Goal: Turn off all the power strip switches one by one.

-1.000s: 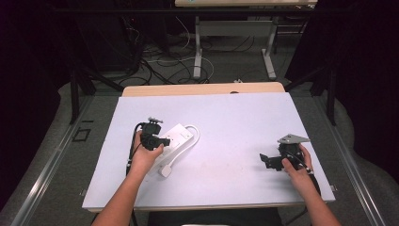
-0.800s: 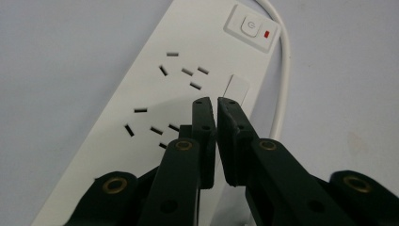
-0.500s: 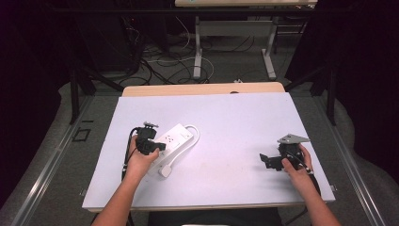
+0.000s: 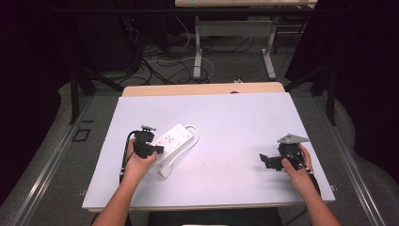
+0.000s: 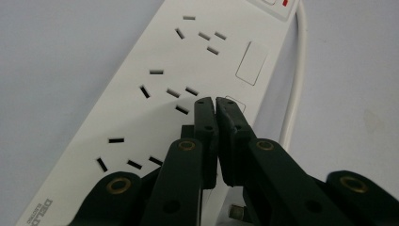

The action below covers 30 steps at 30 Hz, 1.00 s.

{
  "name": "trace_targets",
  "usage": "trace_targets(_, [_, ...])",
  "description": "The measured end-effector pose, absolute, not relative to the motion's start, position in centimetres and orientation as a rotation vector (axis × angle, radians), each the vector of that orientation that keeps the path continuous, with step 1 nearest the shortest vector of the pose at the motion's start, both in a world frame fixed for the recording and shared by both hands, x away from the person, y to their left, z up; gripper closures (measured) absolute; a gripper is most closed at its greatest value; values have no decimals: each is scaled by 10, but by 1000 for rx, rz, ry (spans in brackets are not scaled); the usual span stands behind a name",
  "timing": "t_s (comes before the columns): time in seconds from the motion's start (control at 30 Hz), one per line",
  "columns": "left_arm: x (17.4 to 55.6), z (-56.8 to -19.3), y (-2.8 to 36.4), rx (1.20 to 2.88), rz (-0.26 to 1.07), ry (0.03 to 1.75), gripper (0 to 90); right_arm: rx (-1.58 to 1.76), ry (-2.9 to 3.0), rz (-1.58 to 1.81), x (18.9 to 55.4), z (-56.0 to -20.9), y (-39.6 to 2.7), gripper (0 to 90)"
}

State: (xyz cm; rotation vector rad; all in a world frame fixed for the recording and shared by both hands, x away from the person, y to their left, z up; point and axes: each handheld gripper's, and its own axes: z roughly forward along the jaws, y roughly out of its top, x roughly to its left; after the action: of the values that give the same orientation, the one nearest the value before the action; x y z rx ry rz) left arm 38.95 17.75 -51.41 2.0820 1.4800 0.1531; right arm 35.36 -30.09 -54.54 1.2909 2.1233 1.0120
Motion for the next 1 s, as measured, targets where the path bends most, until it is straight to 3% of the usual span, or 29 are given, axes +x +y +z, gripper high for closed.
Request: trace_targets(1.0, [390, -517, 173, 2136, 169, 1478, 900, 1290, 2125, 1013, 354, -545, -300, 0])
